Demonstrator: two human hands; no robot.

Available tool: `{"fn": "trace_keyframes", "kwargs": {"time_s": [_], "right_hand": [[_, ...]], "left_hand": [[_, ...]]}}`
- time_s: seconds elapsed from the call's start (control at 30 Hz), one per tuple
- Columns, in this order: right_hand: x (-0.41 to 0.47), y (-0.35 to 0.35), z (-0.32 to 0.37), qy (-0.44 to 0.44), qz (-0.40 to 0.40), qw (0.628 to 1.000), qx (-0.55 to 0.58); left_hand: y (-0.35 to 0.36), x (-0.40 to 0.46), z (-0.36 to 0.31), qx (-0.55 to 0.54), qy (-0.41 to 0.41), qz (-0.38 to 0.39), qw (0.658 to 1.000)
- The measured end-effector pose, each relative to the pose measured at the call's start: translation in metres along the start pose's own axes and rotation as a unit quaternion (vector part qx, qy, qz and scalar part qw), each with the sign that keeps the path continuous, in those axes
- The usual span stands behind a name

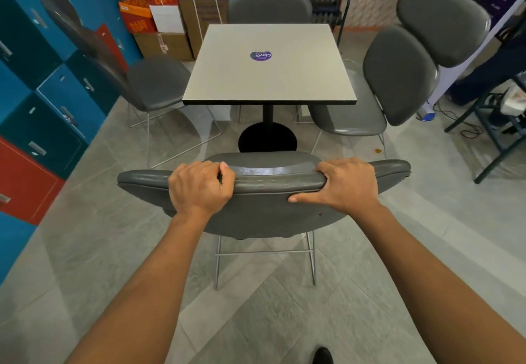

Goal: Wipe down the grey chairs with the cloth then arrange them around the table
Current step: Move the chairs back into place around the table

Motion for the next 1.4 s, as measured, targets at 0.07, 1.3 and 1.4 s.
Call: {"fn": "trace_keyframes", "kwargs": {"time_s": [0.07, 1.3, 1.4], "right_hand": [[0.008, 0.004, -0.003, 0.002, 0.009, 1.0, -0.004], [0.097, 0.048, -0.033, 0.039, 0.054, 0.998, 0.016], [0.096, 0.046, -0.029, 0.051, 0.099, 0.994, 0.012]], "left_hand": [[0.008, 0.007, 0.002, 0.002, -0.002, 0.003, 1.0], [0.082, 0.094, 0.022, -0.002, 0.01, 0.053, 0.999], [0.083, 0.091, 0.024, -0.014, 0.005, 0.11, 0.994]]}}
Point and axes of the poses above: each hand's wrist, its own x-axis towards the middle knuckle, its own y-axis out of the palm, z = x × y, the point moved 8 cm from there along x, towards the middle knuckle, and after that the axes turned 2 degrees about z, right-handed, at the moved point
